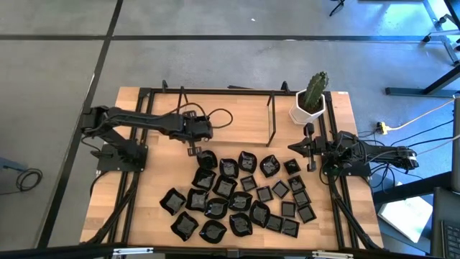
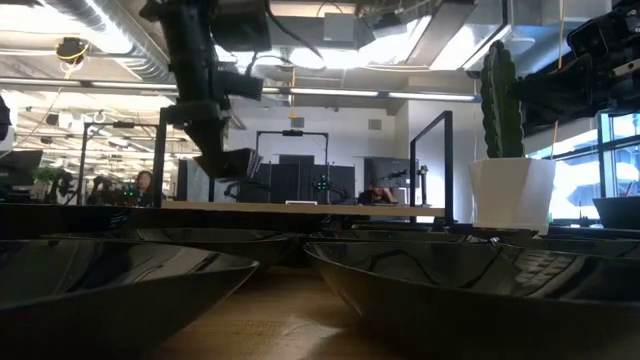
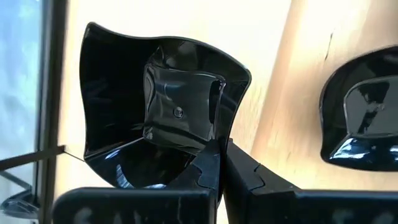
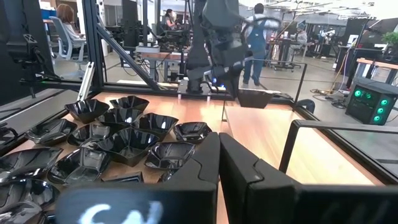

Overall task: Pick & Place Mini shaped plates
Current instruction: Put the distorted square plate on the shelf

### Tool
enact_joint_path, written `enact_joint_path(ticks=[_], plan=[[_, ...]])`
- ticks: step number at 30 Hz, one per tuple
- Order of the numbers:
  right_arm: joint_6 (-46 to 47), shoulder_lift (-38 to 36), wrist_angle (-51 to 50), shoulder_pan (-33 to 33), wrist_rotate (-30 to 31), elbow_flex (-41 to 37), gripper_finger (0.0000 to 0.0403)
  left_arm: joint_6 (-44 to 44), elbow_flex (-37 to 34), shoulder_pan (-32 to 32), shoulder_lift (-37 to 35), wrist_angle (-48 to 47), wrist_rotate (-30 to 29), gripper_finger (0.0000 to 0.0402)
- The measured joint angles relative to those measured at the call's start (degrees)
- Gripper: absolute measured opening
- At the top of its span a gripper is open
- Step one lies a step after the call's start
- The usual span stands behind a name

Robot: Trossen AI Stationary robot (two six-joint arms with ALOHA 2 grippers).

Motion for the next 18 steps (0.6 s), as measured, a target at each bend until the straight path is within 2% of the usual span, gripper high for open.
enact_joint_path(ticks=[5, 10, 18], plan=[[0.0, 0.0, 0.0, 0.0, 0.0, 0.0, 0.0007, -0.2, 0.0, 0.0, 4.6, 0.2, -0.5, 0.0003], [0.0, 0.0, 0.0, 0.0, 0.0, 0.0, 0.0007, -0.2, 0.2, 0.0, 8.6, 0.3, -3.8, 0.0002], [0.0, 0.0, 0.0, 0.0, 0.0, 0.0, 0.0007, -1.9, 0.0, -0.1, 8.3, 0.5, -4.6, 0.0006]])
